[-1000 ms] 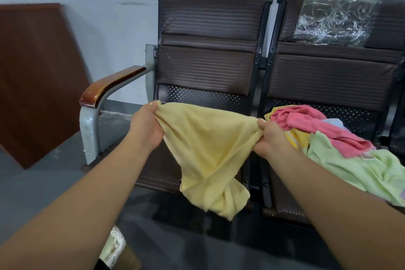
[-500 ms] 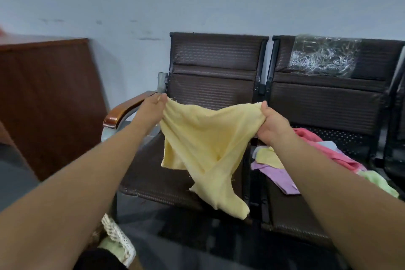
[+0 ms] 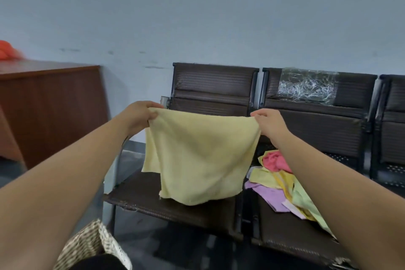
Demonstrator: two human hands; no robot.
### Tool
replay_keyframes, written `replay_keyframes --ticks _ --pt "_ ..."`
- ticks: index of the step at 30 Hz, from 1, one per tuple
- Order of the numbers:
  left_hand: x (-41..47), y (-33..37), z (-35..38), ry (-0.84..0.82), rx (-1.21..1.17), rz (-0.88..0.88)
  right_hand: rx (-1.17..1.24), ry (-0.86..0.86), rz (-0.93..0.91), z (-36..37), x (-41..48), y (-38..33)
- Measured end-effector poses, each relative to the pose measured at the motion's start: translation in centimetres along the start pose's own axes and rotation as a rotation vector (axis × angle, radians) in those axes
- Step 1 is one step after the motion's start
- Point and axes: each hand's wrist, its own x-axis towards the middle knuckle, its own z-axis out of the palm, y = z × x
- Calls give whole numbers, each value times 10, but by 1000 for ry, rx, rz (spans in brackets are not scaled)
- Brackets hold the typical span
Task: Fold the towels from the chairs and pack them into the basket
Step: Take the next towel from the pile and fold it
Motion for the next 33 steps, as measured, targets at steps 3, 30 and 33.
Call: replay_keyframes --ticks 3,30,33 --pt "-9 -5 -9 27 239 24 -190 -34 -102 -4 -1 6" --pt "177 -84 40 449 420 171 23 31 22 106 161 71" --pt "182 -74 29 464 151 214 281 50 20 96 168 56"
